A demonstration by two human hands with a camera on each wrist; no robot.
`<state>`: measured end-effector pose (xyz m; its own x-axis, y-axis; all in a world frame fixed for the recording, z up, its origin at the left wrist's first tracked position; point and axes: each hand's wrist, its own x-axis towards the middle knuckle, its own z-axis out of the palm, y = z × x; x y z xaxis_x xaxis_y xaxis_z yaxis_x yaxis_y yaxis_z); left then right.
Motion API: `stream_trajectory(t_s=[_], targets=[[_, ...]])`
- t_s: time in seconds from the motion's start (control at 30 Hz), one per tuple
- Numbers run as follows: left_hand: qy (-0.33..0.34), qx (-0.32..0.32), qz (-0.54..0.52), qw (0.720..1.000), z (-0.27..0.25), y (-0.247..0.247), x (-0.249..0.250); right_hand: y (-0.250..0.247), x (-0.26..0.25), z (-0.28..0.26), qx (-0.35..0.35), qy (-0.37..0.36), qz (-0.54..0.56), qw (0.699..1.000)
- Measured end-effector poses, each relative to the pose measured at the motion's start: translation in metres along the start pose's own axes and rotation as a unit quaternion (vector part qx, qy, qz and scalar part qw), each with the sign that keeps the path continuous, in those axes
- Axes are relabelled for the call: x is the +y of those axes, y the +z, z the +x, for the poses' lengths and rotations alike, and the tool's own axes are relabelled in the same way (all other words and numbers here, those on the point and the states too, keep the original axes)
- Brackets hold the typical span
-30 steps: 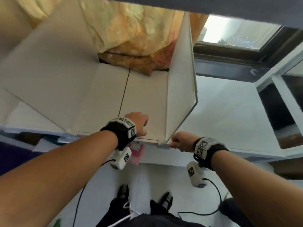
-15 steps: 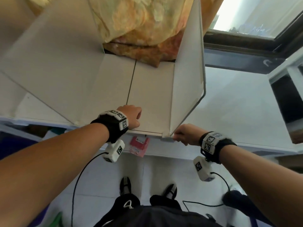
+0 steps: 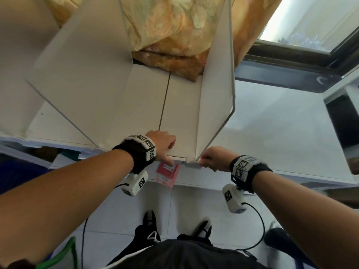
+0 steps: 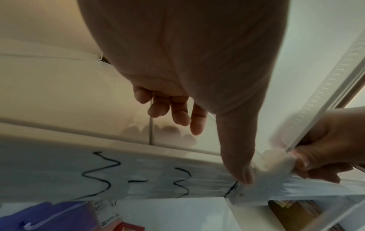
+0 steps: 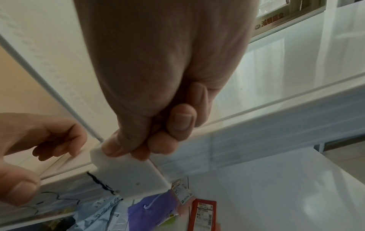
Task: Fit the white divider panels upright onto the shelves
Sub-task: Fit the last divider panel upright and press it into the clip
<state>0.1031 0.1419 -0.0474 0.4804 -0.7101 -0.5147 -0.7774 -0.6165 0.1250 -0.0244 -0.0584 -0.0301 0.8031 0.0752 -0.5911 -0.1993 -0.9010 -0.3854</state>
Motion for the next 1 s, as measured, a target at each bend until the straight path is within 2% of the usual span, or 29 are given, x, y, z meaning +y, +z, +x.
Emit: stream_trajectory(t_s=[0.33,1.0], targets=[[0.045,0.008,0.039,0.998,0.009,0.001,0.018,0.006,-0.016,0.013,0.008,-0.012,0.002,1.000],[0.050,0.042,0.006,0.998,0.013,0.013,0.013,0.008,-0.028,0.016,0.012,0.021,0.013,1.000]])
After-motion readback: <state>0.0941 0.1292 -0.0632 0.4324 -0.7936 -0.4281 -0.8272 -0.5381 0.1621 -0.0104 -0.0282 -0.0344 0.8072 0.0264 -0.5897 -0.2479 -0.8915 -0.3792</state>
